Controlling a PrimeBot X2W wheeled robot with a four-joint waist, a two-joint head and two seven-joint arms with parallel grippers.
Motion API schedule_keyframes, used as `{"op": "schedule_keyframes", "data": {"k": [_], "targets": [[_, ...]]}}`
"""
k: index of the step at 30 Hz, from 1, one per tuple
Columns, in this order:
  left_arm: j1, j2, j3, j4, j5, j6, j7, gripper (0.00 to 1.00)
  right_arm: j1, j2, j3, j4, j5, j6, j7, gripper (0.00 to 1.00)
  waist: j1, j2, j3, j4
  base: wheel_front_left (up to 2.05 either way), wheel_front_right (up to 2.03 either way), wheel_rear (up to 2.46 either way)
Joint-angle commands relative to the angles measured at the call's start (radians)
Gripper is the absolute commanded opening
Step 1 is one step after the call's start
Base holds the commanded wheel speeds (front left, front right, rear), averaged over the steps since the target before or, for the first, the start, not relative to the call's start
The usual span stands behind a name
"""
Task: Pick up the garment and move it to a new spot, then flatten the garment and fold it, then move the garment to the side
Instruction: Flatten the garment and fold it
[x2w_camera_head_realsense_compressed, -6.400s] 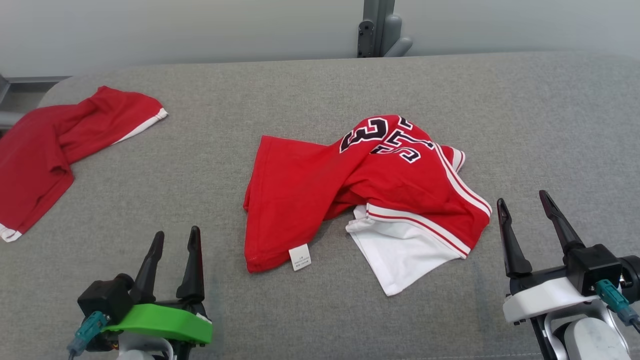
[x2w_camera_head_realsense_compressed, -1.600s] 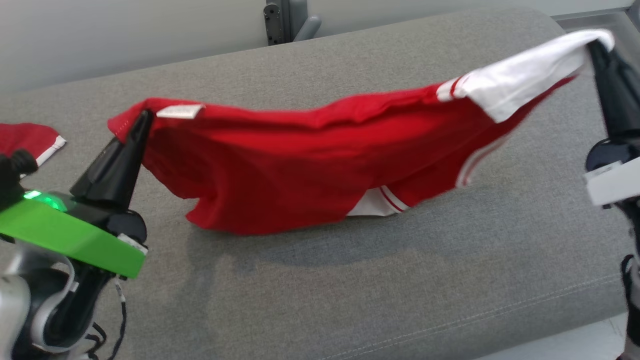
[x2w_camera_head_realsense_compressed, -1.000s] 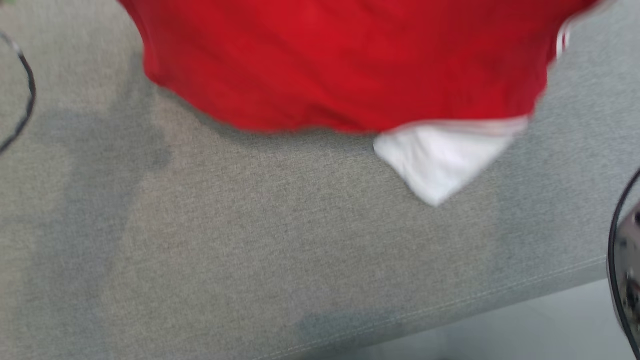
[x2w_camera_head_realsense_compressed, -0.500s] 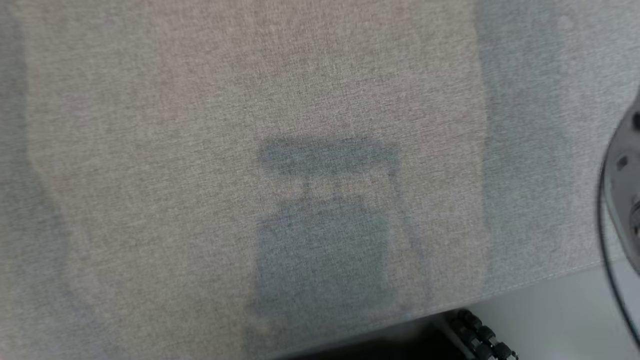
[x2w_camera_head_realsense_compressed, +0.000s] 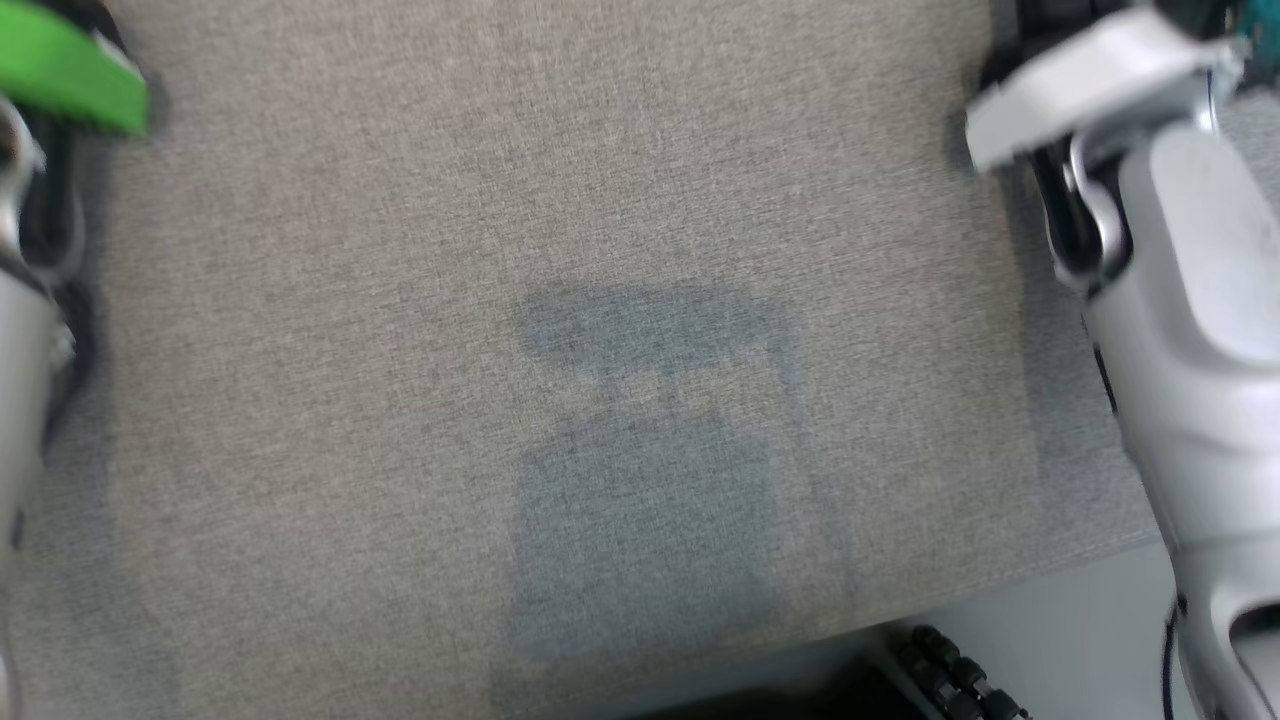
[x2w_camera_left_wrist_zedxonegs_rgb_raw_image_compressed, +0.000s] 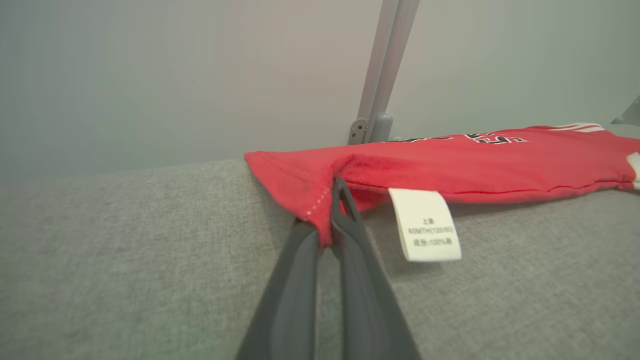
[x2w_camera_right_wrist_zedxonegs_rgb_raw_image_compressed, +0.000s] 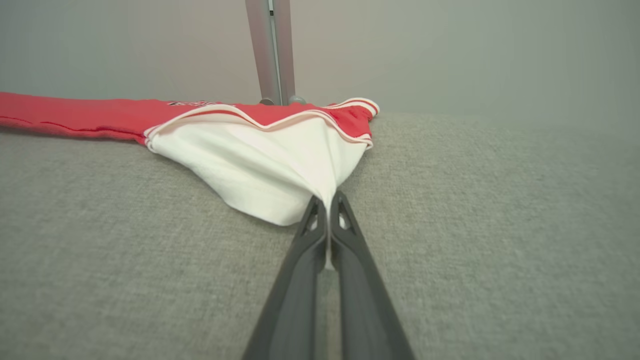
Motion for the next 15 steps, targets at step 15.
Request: {"op": "schedule_keyframes", "data": {"k": [15], "targets": [[0.927, -0.03, 0.016, -0.473, -0.095, 0.174, 0.028, 0.0, 0.758, -0.171, -0.017, -0.311, 0.255, -0.002, 0.098, 0.0, 0.0, 0.0107, -0.54, 0.078, 0.0, 0.0, 0.0]]}}
